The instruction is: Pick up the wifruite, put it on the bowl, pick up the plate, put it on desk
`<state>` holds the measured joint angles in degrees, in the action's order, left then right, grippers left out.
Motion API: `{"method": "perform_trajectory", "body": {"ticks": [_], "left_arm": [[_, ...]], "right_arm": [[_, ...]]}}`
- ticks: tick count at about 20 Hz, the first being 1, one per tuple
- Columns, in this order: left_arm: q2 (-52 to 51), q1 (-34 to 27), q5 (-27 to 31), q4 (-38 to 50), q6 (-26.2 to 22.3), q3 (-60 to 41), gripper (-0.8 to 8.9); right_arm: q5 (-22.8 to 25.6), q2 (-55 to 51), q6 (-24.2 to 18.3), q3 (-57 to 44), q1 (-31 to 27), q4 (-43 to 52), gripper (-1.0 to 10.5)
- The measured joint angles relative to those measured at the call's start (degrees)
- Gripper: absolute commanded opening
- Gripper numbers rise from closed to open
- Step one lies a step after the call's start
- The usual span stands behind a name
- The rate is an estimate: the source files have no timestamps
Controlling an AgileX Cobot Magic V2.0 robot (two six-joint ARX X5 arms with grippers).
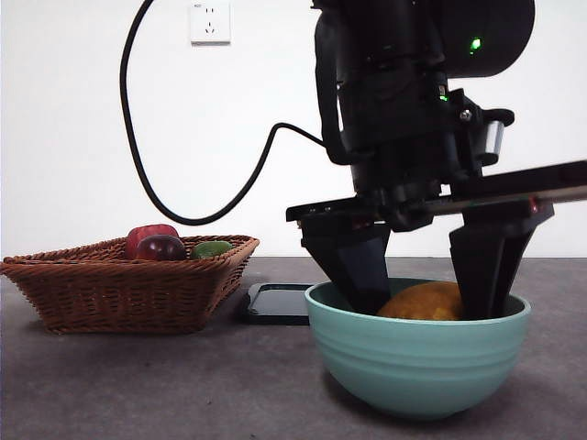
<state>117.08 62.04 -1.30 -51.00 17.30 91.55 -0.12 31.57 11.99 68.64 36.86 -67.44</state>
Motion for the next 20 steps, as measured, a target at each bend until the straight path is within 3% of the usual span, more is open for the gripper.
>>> {"method": "perform_trajectory", "body": {"ticks": [4,6,8,15,18,20], "left_arm": [[0.31,0.00,0.00,-0.02,0.02,0.00,2.90],[0.31,0.00,0.00,-0.20,0.02,0.00,4.26],[0.31,0.00,0.02,-0.20,0.02,0.00,5.03],[-2.43,-0.11,0.37,-2.78,0.04,3.32,5.22],[-8.04,-0.11,0.37,-3.96,0.04,4.07,6.44],[-11.65,-0.11,0.39,-6.10,-0.04,4.07,6.58]], "right_arm": [[0.00,0.00,0.00,0.00,0.00,0.00,6.8],[0.00,0.00,0.00,0.00,0.00,0.00,6.8],[0.00,0.00,0.00,0.00,0.00,0.00,6.8],[0.04,0.00,-0.02,0.00,0.00,0.55,6.8],[0.07,0.00,-0.02,0.00,0.00,0.59,6.8],[0.09,0.00,-0.02,0.00,0.00,0.59,6.8]]}}
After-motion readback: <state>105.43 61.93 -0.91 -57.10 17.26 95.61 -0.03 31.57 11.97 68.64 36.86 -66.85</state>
